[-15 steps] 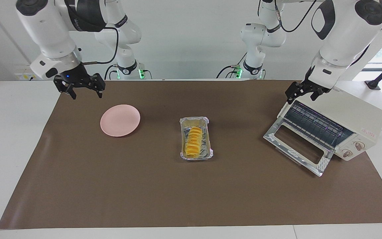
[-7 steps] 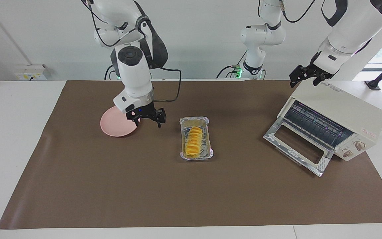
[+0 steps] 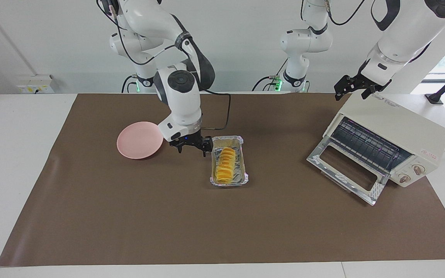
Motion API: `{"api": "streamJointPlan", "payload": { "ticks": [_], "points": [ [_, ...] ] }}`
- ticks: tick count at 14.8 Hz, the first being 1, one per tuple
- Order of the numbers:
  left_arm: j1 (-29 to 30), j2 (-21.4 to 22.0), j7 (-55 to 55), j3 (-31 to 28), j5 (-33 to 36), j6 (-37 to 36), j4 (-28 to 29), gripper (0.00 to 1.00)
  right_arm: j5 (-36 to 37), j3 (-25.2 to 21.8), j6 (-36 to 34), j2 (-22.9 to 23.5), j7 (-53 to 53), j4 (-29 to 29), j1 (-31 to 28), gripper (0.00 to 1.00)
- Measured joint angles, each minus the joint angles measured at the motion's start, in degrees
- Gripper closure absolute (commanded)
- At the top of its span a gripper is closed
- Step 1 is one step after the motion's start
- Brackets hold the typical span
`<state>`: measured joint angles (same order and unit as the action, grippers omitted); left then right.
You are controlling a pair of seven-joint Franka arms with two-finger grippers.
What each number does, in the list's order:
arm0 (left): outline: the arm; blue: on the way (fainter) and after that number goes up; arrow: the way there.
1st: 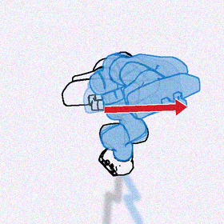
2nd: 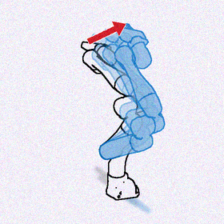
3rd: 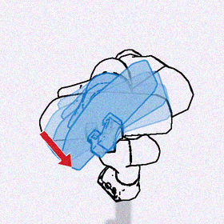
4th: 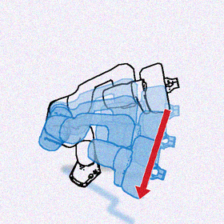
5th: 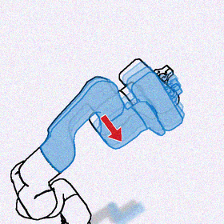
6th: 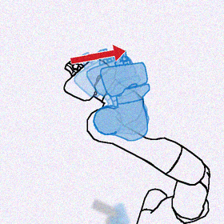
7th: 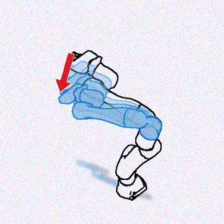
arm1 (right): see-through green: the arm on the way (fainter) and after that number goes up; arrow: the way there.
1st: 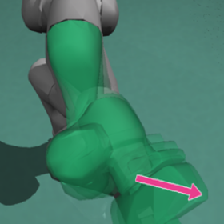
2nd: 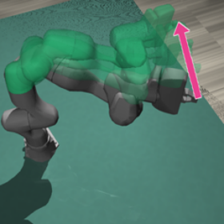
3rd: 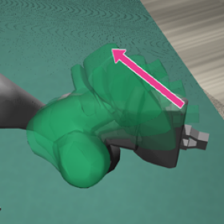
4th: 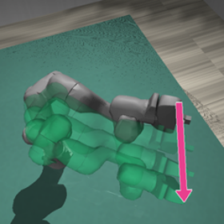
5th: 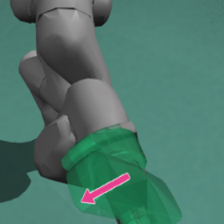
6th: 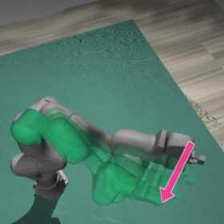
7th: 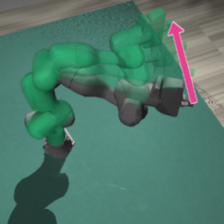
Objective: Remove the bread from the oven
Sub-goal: 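Reach the right gripper down onto the foil tray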
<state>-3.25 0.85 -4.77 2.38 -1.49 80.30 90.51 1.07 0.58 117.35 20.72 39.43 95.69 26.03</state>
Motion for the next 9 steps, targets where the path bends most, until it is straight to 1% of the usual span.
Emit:
{"api": "streamJointPlan", "payload": {
  "ticks": [4, 9],
  "points": [
    [0.0, 0.14, 0.0, 0.98, 0.0, 0.01, 0.35, 0.0, 0.12, -0.04, 3.55, 4.95, 2.48, -1.46, 1.93, 0.0],
    [0.14, 0.32, -0.01, 0.92, 0.0, 0.29, 0.38, 0.0, 0.4, -0.18, 7.17, 6.71, 2.49, -0.55, 2.1, 0.0]
  ]
}}
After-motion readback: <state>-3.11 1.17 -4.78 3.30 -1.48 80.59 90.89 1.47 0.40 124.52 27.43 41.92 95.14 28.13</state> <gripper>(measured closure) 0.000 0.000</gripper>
